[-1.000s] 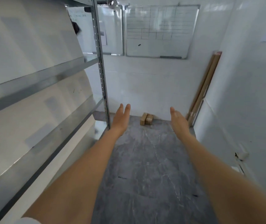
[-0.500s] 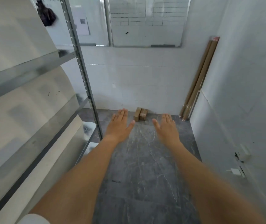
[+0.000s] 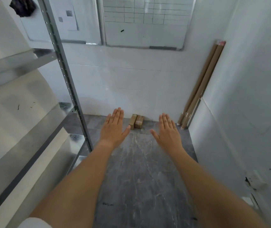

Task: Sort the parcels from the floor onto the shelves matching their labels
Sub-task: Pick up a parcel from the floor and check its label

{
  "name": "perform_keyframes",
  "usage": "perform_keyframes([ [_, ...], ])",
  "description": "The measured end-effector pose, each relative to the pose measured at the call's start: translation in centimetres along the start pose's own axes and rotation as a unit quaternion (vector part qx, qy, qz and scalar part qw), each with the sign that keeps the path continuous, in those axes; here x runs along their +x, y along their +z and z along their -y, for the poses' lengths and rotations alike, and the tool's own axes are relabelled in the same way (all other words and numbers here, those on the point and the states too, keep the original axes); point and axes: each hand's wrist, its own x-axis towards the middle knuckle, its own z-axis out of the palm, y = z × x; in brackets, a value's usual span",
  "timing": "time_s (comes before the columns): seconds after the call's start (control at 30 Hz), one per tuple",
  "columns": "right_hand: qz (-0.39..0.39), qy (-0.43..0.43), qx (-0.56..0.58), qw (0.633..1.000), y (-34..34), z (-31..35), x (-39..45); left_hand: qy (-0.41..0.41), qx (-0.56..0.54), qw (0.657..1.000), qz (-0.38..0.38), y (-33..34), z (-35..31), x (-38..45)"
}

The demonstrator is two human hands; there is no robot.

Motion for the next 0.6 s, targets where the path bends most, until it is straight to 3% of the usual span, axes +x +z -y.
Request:
perform_keyframes([
  [0.17, -0.018, 0.008, -0.009, 1.0, 0.6, -1.4, 6.3, -0.015, -0.018, 1.0, 0.003, 0.9, 1.3, 7.6],
  [0.6, 0.028, 0.009, -0.004, 1.0, 5.4, -8.1, 19.6, -0.014, -0.025, 0.998, 0.063, 7.0, -0.7, 21.9],
])
